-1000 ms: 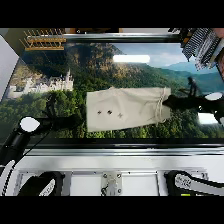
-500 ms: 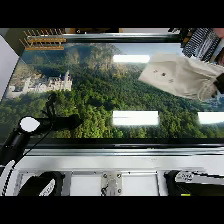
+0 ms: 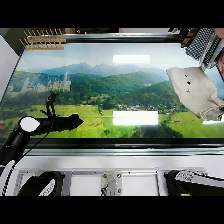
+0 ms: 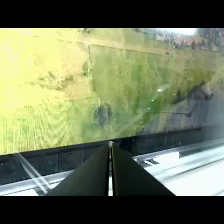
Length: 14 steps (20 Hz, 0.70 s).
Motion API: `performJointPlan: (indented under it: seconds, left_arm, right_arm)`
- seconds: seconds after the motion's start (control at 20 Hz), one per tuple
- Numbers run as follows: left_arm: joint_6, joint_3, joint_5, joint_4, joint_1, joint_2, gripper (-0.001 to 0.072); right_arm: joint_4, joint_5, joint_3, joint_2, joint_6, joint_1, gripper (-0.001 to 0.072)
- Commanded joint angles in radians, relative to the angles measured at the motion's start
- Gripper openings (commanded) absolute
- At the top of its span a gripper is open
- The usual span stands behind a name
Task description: Fold the clothes and pants, and hang the long-sleeved shirts on hangers.
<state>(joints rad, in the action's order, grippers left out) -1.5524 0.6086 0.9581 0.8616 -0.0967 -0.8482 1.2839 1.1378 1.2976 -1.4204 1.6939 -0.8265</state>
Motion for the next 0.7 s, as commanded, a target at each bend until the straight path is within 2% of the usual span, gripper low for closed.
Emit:
performJointPlan:
  seconds: [0.0, 0.3, 0.35, 0.4, 0.45, 0.65]
  left_arm:
    - [-0.001, 0.000, 0.036, 0.000, 0.001, 0.000, 0.0009]
    - [0.000, 0.000, 0.071, 0.000, 0.001, 0.000, 0.0009]
    - [0.000, 0.000, 0.076, 0.001, 0.001, 0.000, 0.0009]
    - [0.000, 0.000, 0.082, 0.001, 0.001, 0.000, 0.0009]
    - [0.000, 0.000, 0.087, 0.001, 0.001, 0.000, 0.0009]
    - [0.000, 0.000, 0.101, 0.002, 0.001, 0.000, 0.0009]
  right_arm:
    - [0.111, 0.082, -0.132, 0.115, 0.077, -0.005, 0.0014]
    - [0.175, 0.063, -0.354, 0.277, 0.079, -0.006, 0.0030]
    - [0.175, 0.074, -0.361, 0.287, 0.079, -0.006, 0.0204]
    - [0.175, 0.085, -0.361, 0.296, 0.078, -0.006, 0.0542]
    - [0.180, 0.096, -0.360, 0.311, 0.079, -0.007, 0.0720]
    - [0.211, 0.055, -0.340, 0.454, 0.078, -0.007, 0.0720]
